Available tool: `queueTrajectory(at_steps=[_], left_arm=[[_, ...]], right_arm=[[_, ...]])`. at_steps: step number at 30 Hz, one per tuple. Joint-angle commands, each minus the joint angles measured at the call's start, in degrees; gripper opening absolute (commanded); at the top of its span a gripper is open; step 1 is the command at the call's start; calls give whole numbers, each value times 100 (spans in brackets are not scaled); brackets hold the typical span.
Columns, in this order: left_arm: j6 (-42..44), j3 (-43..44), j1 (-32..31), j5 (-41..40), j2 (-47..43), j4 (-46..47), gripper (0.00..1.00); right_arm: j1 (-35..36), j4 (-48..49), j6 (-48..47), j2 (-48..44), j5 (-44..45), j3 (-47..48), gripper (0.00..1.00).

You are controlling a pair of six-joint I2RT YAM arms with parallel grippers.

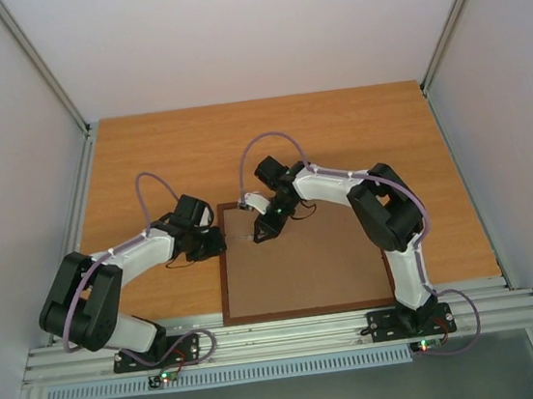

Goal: Take the photo out of the frame
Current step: Release the photo frame item from the photo frame.

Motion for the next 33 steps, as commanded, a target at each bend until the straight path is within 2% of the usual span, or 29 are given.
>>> queueTrajectory(at_steps=[1, 33], left_arm=[[100, -13, 23, -10, 143, 76, 16], [118, -63, 23, 34, 20, 48, 16]], right_arm=[[-50, -136, 98, 149, -145, 231, 1], [-172, -369, 225, 482, -95, 495, 1]])
